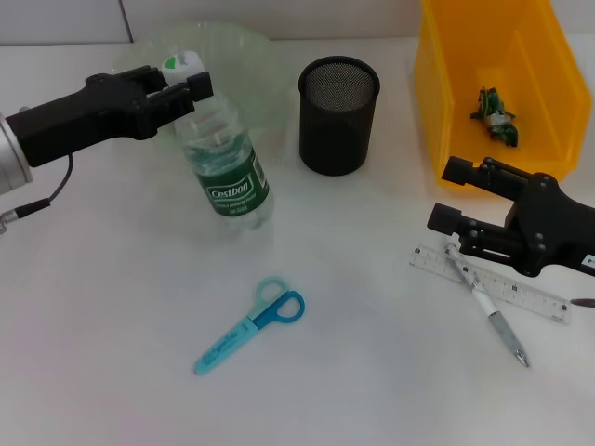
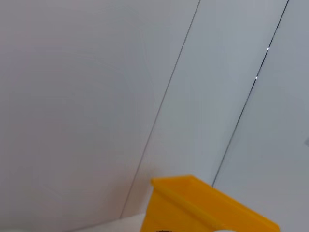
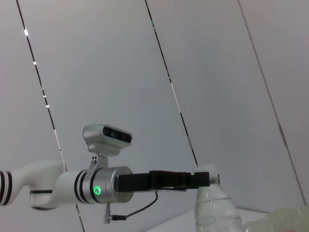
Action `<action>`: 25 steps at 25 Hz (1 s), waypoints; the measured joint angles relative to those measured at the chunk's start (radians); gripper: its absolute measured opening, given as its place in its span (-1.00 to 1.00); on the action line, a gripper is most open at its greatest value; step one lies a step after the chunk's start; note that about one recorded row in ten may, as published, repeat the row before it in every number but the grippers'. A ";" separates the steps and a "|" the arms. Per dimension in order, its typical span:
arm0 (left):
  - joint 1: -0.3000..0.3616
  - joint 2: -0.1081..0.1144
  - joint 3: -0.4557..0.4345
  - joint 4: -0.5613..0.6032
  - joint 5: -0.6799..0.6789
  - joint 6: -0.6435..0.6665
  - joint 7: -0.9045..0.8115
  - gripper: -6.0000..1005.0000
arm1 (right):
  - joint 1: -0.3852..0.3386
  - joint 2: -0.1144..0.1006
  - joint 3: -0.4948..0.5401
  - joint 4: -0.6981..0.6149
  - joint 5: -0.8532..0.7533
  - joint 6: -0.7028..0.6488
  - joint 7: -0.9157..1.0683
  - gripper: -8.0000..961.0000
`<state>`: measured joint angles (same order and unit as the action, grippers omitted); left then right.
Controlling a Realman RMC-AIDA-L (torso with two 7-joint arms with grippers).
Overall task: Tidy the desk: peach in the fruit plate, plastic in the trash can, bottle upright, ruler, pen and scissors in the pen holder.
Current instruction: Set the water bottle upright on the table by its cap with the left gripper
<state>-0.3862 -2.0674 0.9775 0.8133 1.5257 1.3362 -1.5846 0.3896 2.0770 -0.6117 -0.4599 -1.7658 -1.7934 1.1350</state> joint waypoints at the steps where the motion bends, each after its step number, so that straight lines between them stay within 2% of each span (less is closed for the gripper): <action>1: 0.003 0.001 0.000 -0.011 -0.014 0.002 0.028 0.04 | -0.002 0.000 0.002 0.004 0.001 0.000 0.000 0.60; 9: 0.017 -0.001 -0.005 -0.058 -0.046 0.017 0.192 0.07 | -0.009 0.000 0.022 0.047 0.002 0.003 -0.007 0.60; 14: 0.006 -0.002 -0.059 -0.179 -0.111 0.020 0.363 0.09 | -0.014 0.000 0.023 0.065 0.002 0.010 -0.009 0.60; 19: 0.013 -0.002 -0.060 -0.256 -0.198 0.036 0.533 0.11 | -0.015 0.000 0.024 0.071 0.002 0.011 -0.011 0.60; 25: 0.015 -0.001 -0.055 -0.269 -0.200 0.034 0.566 0.14 | -0.014 0.000 0.024 0.071 0.002 0.020 -0.011 0.60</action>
<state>-0.3717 -2.0684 0.9221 0.5441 1.3261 1.3705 -1.0188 0.3754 2.0772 -0.5875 -0.3893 -1.7639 -1.7731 1.1236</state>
